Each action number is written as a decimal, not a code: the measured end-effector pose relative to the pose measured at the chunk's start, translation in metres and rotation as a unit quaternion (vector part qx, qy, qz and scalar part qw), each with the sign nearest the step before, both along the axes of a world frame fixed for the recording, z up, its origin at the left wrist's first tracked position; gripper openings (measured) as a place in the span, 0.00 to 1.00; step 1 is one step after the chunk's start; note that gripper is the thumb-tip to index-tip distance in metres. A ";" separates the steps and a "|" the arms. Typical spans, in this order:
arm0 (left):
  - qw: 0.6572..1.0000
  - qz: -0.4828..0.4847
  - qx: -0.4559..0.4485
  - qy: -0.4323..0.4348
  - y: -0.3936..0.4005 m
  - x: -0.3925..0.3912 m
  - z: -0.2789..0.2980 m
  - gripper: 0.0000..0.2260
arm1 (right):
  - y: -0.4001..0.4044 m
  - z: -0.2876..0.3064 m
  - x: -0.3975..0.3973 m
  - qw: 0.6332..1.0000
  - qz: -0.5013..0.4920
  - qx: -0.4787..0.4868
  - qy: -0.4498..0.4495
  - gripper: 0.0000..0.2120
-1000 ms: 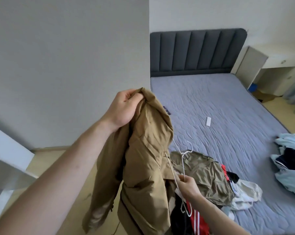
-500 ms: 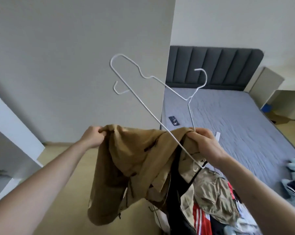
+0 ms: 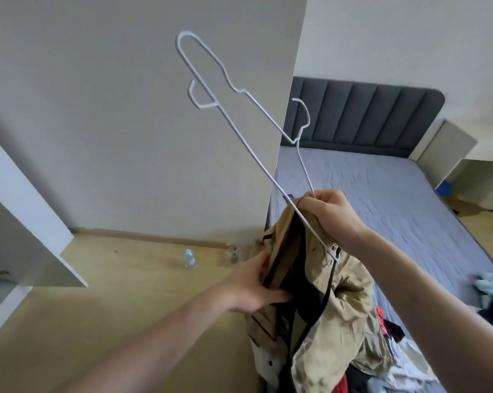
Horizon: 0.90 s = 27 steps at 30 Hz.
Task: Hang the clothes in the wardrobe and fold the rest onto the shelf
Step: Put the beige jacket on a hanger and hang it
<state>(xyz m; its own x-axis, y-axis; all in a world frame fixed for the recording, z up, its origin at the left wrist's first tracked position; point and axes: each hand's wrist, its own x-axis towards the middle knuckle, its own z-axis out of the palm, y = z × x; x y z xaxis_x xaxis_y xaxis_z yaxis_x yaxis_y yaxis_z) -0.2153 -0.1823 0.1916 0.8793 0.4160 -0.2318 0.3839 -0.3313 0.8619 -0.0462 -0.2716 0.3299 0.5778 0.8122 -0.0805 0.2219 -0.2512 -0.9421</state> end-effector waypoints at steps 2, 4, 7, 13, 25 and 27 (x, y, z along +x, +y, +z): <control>0.998 0.025 0.063 -0.015 -0.003 0.012 -0.010 0.19 | -0.003 0.002 0.001 1.000 -0.003 -0.010 0.001 0.18; 0.989 0.065 0.132 -0.035 0.006 0.017 -0.010 0.11 | -0.010 0.008 0.007 1.000 -0.010 -0.017 -0.002 0.19; 0.978 0.117 0.168 -0.048 0.037 0.016 -0.002 0.10 | -0.030 0.015 0.026 0.999 -0.030 -0.027 -0.012 0.18; 0.963 0.113 0.233 -0.071 0.089 0.017 0.030 0.09 | -0.055 0.011 0.045 0.994 -0.042 -0.085 -0.053 0.24; 0.954 0.251 0.096 -0.134 0.086 0.021 0.049 0.10 | -0.044 0.007 0.034 0.998 -0.025 -0.050 0.018 0.23; 0.946 0.270 0.086 -0.160 0.087 0.020 0.061 0.11 | -0.042 0.006 0.033 0.998 -0.018 -0.065 0.008 0.23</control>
